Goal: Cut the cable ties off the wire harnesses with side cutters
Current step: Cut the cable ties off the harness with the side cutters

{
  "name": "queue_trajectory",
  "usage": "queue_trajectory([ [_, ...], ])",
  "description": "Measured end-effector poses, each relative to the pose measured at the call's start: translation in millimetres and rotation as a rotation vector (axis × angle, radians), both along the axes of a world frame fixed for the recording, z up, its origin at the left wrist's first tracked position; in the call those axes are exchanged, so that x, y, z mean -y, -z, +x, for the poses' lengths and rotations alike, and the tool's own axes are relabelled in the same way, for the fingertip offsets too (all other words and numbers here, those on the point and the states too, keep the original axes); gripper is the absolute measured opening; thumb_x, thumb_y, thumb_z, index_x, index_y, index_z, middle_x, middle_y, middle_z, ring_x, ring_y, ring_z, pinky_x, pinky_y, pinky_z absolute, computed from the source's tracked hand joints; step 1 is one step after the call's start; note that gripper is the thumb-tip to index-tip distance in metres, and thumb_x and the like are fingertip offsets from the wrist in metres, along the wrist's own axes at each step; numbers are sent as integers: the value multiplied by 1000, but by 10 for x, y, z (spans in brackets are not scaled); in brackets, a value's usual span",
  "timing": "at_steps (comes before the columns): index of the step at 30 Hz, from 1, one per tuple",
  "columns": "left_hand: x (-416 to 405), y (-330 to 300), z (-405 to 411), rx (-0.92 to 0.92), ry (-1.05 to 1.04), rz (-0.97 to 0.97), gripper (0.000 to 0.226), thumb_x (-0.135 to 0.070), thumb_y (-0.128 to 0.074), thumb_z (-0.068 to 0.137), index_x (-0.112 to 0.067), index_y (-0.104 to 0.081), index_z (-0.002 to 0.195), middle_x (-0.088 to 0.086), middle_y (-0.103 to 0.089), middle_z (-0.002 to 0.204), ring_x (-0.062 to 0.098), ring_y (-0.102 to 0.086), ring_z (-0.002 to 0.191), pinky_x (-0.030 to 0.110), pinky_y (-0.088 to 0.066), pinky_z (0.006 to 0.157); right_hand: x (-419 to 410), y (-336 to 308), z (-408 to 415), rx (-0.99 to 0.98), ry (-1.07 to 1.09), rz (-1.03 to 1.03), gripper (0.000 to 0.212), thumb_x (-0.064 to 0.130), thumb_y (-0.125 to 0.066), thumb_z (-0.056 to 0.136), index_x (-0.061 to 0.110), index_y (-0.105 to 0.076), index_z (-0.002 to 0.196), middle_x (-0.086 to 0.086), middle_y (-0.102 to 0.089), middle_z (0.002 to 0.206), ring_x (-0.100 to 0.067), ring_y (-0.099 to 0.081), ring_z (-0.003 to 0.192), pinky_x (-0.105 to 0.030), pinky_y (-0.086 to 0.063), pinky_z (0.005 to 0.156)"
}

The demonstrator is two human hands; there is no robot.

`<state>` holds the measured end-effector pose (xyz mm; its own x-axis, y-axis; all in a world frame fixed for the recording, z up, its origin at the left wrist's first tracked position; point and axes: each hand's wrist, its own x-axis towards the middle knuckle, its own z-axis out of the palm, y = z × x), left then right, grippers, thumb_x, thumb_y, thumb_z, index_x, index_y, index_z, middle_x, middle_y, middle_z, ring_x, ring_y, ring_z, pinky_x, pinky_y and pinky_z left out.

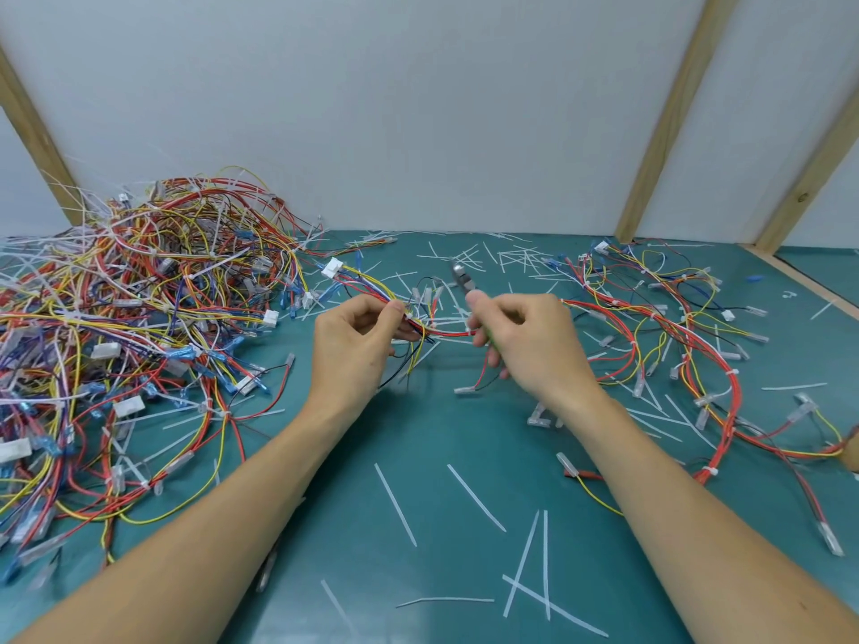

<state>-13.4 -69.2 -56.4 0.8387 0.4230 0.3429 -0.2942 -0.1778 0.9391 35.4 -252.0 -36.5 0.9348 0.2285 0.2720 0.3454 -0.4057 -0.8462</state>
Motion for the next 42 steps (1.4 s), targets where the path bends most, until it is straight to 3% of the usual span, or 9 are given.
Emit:
queue_trajectory([
  [6, -22, -6, 13, -51, 24, -59, 21, -10, -58, 98, -9, -64, 78, -3, -75, 69, 12, -75, 71, 18, -52, 53, 48, -48, 24, -57, 61, 185, 23, 36, -71, 93, 17, -66, 82, 3, -76, 78, -15, -57, 58, -38, -52, 57],
  [9, -20, -8, 11, -36, 28, -26, 22, -9, -58, 98, -11, -62, 76, -4, -74, 69, 12, -75, 72, 19, -53, 55, 34, -39, 14, 69, 155, 58, 18, 23, -73, 84, 30, -57, 83, 17, -74, 91, -11, -66, 76, -38, -53, 72],
  [12, -2, -10, 4, -27, 30, -2, 24, -8, -58, 98, -12, -61, 74, -6, -74, 68, 11, -74, 72, 20, -54, 56, 29, -33, 1, 106, 153, -1, 19, 22, -73, 83, 29, -56, 85, 15, -74, 91, -16, -69, 81, -46, -56, 80],
  [19, -6, -12, 3, -3, 20, 20, 23, -8, -59, 97, -10, -62, 75, -6, -73, 68, 11, -74, 72, 20, -54, 57, 34, 6, -7, 132, 151, -189, 17, 27, -76, 83, 28, -59, 89, 19, -73, 85, -14, -69, 88, -43, -56, 80],
  [25, -33, 9, 24, 11, 19, 38, 21, -11, -59, 98, -5, -61, 79, -5, -73, 69, 12, -74, 76, 21, -54, 57, 34, -63, -9, 134, 209, 189, 16, 17, -75, 86, 20, -60, 81, 8, -65, 67, -11, -56, 58, -37, -51, 63],
  [28, -51, 17, 37, 16, 36, 13, 22, -11, -58, 99, -9, -60, 77, -5, -73, 70, 10, -74, 76, 20, -54, 57, 67, -91, -1, 118, 223, 249, 18, 16, -76, 86, 21, -59, 81, 1, -68, 74, -24, -61, 64, -51, -59, 67],
  [30, -66, 24, 48, 27, 56, -2, 24, -12, -57, 100, -12, -60, 77, -5, -74, 71, 10, -74, 79, 21, -56, 60, 66, -81, -1, 96, 201, 261, 19, 15, -77, 87, 21, -59, 81, 0, -69, 75, -20, -60, 63, -54, -58, 68],
  [37, -69, 53, 62, 82, 139, 85, 21, -20, -53, 104, -2, -60, 95, -6, -77, 98, 11, -71, 99, 26, -58, 75, 29, -63, -17, 76, 166, 299, 22, 15, -77, 88, 25, -59, 82, 8, -70, 75, -18, -64, 69, -54, -59, 74],
  [42, -80, 42, 58, 75, 169, 2, 19, -17, -50, 105, -3, -62, 102, -3, -78, 101, 18, -73, 102, 27, -55, 77, 45, -15, 30, 55, 122, 242, 22, 4, -68, 88, 24, -57, 85, 7, -77, 88, -10, -70, 79, -45, -60, 76],
])
